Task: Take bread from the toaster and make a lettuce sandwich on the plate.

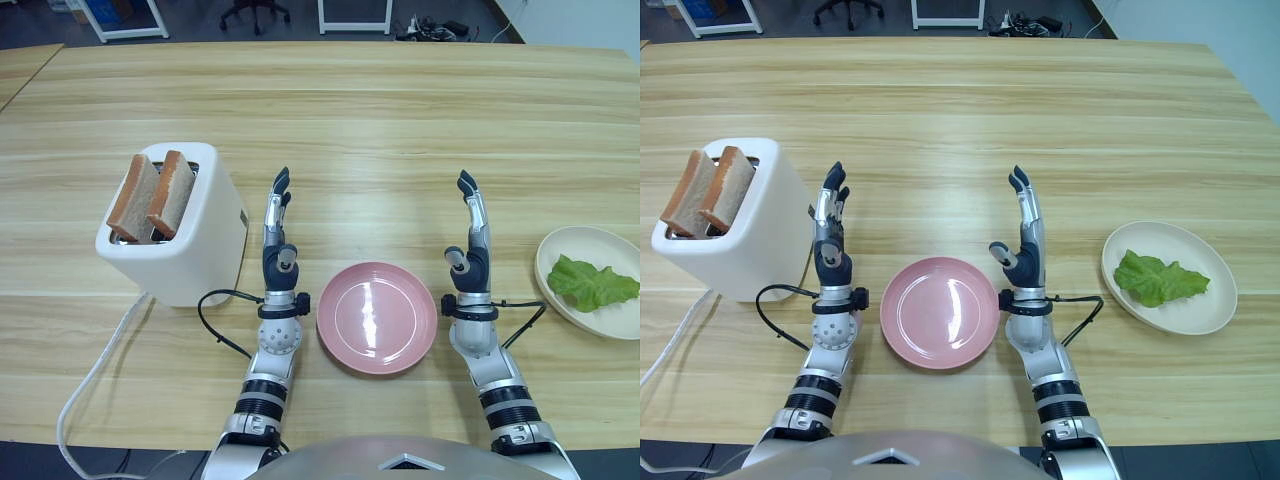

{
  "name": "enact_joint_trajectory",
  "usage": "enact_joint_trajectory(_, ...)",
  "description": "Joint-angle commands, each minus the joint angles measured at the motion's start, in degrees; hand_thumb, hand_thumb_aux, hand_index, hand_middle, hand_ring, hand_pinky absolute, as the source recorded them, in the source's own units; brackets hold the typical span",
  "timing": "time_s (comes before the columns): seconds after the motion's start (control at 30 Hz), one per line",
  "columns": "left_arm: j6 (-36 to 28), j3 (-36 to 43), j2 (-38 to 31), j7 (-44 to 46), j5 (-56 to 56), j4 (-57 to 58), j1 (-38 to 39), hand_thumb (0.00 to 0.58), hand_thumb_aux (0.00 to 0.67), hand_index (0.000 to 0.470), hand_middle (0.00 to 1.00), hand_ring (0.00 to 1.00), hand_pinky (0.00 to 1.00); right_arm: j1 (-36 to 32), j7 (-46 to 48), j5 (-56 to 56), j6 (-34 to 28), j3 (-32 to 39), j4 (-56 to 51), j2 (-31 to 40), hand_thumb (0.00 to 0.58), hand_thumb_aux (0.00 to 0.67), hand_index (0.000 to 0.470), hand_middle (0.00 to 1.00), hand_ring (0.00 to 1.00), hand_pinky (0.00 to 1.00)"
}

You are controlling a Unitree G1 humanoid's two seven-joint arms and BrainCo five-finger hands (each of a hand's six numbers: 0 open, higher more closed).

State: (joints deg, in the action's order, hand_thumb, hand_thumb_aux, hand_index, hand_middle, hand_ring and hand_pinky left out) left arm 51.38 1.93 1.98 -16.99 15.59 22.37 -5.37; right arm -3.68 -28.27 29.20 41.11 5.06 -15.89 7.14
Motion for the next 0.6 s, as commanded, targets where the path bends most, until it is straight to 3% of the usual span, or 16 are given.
enact_joint_trajectory(0.03,-0.7,0.4,0.4,1.2,-2.0,-0.4,0.7,0.000,0.000,0.000,0.00,0.00,0.00,0.3,0.0,-0.3,0.0,-0.2,-0.3,0.1,0.000,0.000,0.000,0.00,0.00,0.00)
enact_joint_trajectory(0.27,-0.5,0.5,0.4,2.5,-2.5,-0.7,1.4,0.000,0.000,0.000,0.00,0.00,0.00,0.5,0.2,-0.5,-0.1,-0.1,-0.2,0.0,0.000,0.000,0.000,0.00,0.00,0.00)
enact_joint_trajectory(0.4,1.0,-9.0,-7.0,-5.2,13.9,-12.5,2.6,0.000,0.000,0.000,0.00,0.00,0.00,0.5,0.5,0.1,0.1,0.1,-0.2,0.5,0.000,0.000,0.000,0.00,0.00,0.00)
enact_joint_trajectory(0.5,-5.2,-21.6,-16.2,-12.2,24.4,-19.7,3.1,0.000,0.000,0.000,0.00,0.00,0.00,0.7,0.1,0.7,0.4,0.2,-1.0,0.9,0.000,0.000,0.000,0.00,0.00,0.00)
enact_joint_trajectory(0.6,-15.6,-28.7,-22.7,-17.0,32.2,-20.8,5.1,0.000,0.000,0.000,0.00,0.00,0.00,0.8,-0.5,1.3,0.5,0.3,-1.6,1.1,0.000,0.000,0.000,0.00,0.00,0.00)
